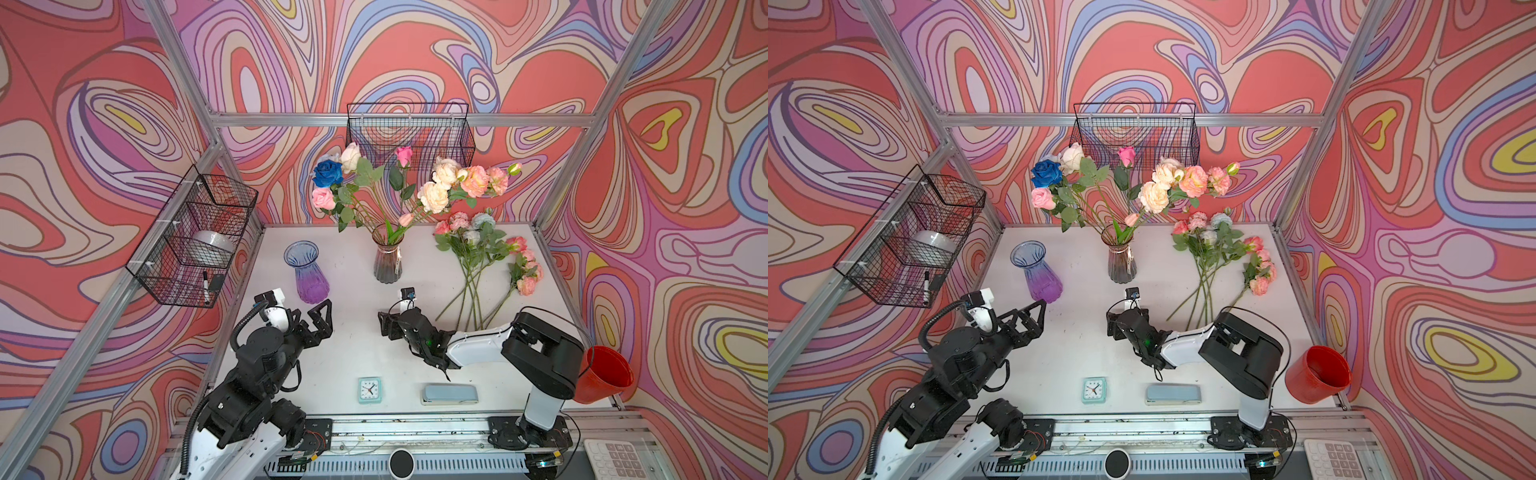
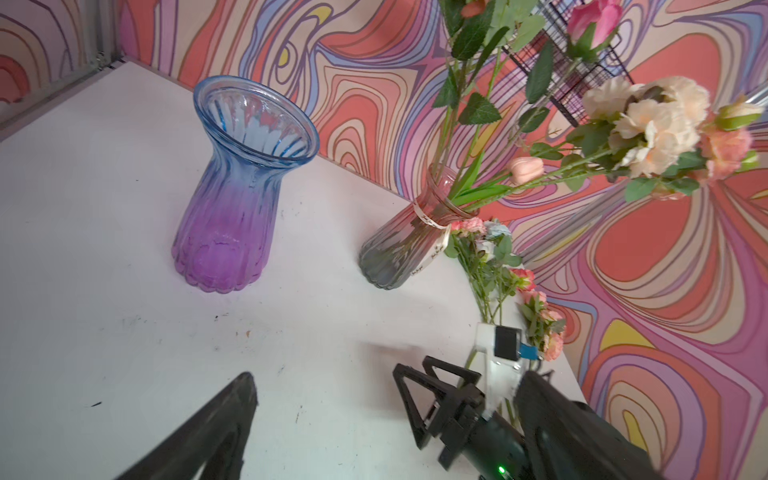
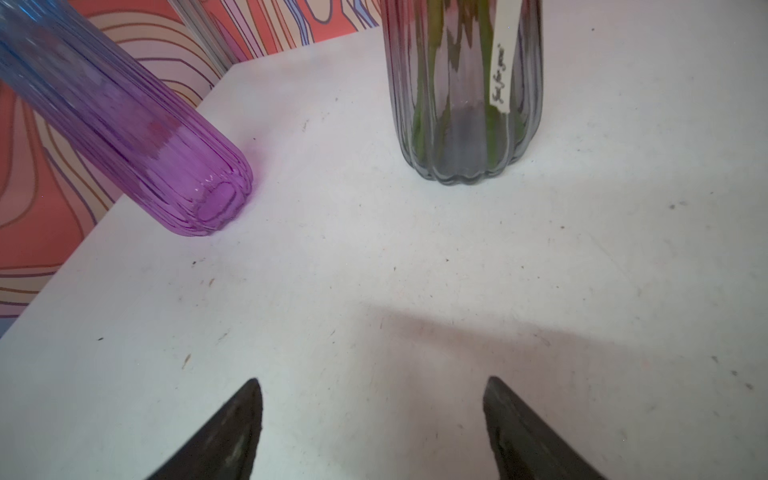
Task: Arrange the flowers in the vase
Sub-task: 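Draw the right gripper back while the left gripper reaches to the blue-purple vase, then grasp the rim of the blue-purple vase with the left gripper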
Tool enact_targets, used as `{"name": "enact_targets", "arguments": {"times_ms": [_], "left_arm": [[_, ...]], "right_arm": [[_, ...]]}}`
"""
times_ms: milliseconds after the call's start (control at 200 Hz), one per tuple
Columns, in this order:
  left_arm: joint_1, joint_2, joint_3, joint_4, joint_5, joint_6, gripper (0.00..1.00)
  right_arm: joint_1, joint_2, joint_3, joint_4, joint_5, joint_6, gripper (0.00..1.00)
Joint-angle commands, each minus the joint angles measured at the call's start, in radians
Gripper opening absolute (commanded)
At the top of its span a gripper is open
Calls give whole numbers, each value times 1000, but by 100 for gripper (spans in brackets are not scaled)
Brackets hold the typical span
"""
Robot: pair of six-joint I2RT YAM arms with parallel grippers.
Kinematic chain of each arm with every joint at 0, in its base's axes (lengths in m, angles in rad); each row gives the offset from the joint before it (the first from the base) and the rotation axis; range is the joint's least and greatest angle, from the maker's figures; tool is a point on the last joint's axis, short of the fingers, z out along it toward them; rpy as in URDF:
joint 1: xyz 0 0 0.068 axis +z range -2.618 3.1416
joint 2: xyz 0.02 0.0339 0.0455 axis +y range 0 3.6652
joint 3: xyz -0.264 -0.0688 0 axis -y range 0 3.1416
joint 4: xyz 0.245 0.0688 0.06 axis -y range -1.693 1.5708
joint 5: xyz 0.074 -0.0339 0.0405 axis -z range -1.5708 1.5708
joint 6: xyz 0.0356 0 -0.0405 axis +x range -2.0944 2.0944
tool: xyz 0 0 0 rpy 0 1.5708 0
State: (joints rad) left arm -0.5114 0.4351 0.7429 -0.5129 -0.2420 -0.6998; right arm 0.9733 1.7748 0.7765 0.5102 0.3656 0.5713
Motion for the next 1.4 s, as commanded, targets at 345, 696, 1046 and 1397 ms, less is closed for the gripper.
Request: {"name": "enact_targets", "arguments": {"times_ms": [345,696,1046,1397], "left_arm": [[269,407,380,-108,136,12,73],[569,652,433,-63,359,-32,98],[628,887,482,14,342,-58,77],[631,982,511,-70,295,-32,30]], "right_arm": [[44,-334,-144,-48,-26,8,83],[48,-531,-216,-88,-13,2,82],[47,-671,-270,-142,13,9,82],[47,-750,-293,-182,55,2,82]]}}
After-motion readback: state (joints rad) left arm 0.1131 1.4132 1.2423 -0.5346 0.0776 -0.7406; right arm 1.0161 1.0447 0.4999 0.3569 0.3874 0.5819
